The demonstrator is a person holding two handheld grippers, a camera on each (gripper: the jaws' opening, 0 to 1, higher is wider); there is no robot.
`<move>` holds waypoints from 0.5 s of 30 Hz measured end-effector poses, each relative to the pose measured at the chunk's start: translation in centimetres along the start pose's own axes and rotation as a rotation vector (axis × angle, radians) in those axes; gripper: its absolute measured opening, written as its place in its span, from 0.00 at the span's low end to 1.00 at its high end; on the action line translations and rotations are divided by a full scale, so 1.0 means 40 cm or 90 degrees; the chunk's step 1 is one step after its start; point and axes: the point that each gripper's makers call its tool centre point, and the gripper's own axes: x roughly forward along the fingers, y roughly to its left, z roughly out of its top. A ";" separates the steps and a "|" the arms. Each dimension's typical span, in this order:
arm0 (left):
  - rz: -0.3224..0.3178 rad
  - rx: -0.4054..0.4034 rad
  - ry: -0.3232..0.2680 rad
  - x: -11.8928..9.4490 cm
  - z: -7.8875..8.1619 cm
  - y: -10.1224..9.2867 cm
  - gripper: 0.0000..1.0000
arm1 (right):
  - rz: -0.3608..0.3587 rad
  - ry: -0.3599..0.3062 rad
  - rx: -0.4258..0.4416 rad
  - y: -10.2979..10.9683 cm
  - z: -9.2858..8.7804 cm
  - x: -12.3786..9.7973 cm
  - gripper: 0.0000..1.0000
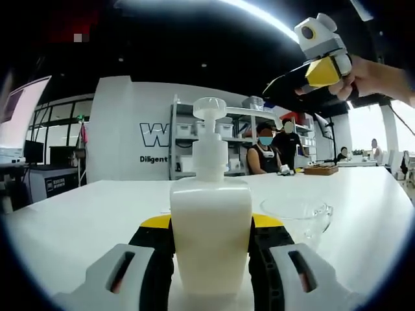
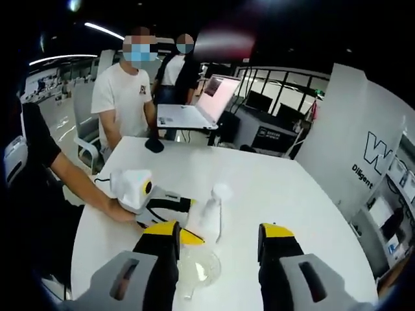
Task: Hold the bottle steady, press the pump all the way down and release, and repeat the specified number of times to dispense into the cup
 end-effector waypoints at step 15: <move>-0.007 0.000 0.004 -0.001 -0.002 -0.002 0.42 | 0.034 0.037 -0.035 0.001 0.014 0.032 0.32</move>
